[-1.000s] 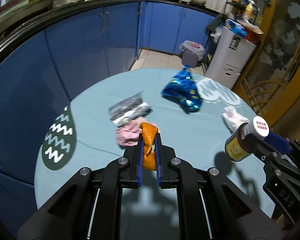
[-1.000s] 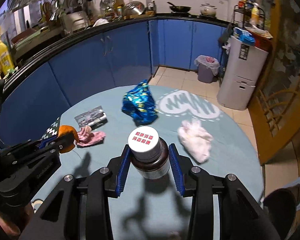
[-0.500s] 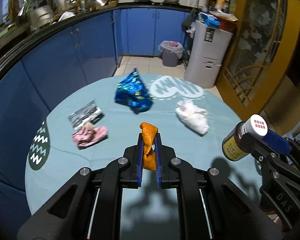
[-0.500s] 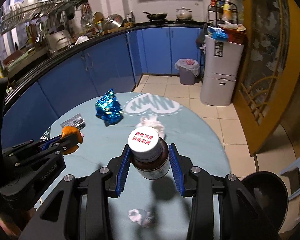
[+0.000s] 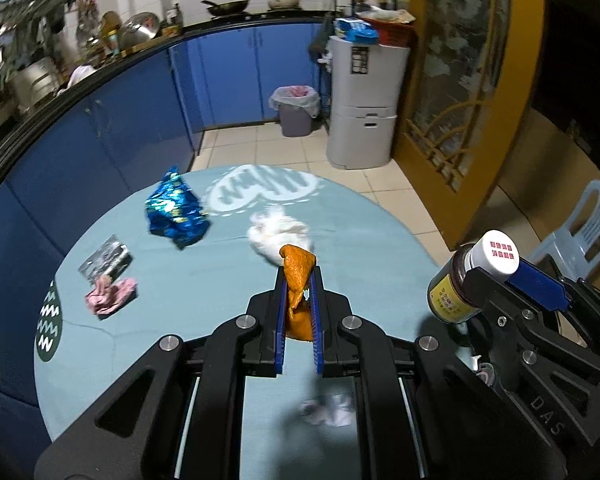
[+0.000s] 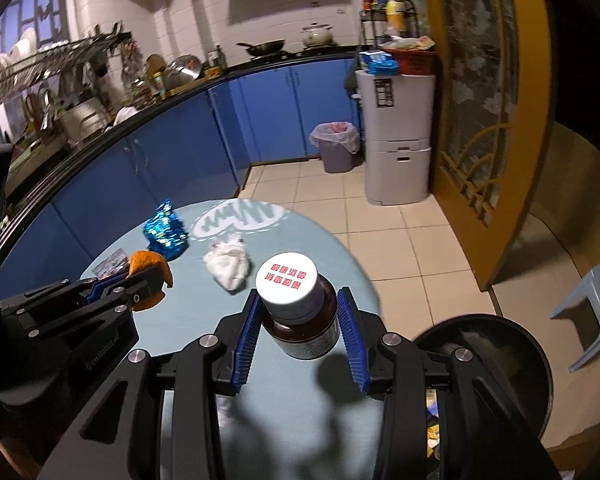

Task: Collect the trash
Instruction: 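Carry the orange peel and pill bottle over the black bin, then open both tools to drop the peel and bottle into the bin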

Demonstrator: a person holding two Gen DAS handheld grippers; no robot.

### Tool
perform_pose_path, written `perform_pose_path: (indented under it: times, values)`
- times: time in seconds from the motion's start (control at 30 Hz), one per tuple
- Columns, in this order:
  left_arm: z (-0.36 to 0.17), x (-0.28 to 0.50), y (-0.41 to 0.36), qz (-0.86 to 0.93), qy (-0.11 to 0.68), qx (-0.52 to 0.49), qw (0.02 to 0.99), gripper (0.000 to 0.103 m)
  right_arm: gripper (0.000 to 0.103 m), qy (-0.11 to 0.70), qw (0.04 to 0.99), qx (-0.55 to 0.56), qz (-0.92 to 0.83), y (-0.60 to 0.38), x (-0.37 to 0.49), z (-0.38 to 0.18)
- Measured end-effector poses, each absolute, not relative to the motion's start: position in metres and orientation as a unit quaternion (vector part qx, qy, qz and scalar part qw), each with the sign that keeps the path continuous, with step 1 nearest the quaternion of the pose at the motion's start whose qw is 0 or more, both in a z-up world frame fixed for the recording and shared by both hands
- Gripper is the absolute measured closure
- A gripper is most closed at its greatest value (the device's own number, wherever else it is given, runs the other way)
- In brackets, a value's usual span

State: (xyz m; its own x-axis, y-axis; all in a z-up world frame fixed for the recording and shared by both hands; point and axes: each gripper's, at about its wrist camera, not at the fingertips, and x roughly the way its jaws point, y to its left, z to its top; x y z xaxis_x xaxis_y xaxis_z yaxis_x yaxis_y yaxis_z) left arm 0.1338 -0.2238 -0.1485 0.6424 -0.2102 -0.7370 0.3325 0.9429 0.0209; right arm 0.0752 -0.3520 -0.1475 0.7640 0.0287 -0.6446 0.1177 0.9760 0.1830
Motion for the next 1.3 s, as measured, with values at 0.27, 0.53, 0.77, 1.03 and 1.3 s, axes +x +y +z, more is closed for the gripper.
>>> perform_pose_path:
  times: [0.27,0.53,0.77,1.03,1.3]
  values:
    - [-0.151,0.122,-0.279,-0.185,0.391,0.107,0.895,0.092,0.065,0.340,0.928,0.138,-0.060,-0.399,0.055,-0.158]
    - [-0.155,0.108,-0.334,-0.225,0.388,0.134,0.883,0.092,0.065,0.341,0.921,0.164,-0.098,-0.442,0.033,-0.170]
    - [-0.161,0.094,-0.374,-0.252,0.384,0.156,0.874,0.092,0.065,0.344,0.912,0.186,-0.127,-0.472,0.017,-0.183]
    - [-0.172,0.091,-0.405,-0.274,0.403,0.163,0.858,0.089,0.065,0.361,0.897,0.204,-0.151,-0.495,0.010,-0.199]
    - [-0.187,0.093,-0.418,-0.277,0.421,0.173,0.846,0.057,0.063,0.381,0.884,0.213,-0.168,-0.505,0.010,-0.218]
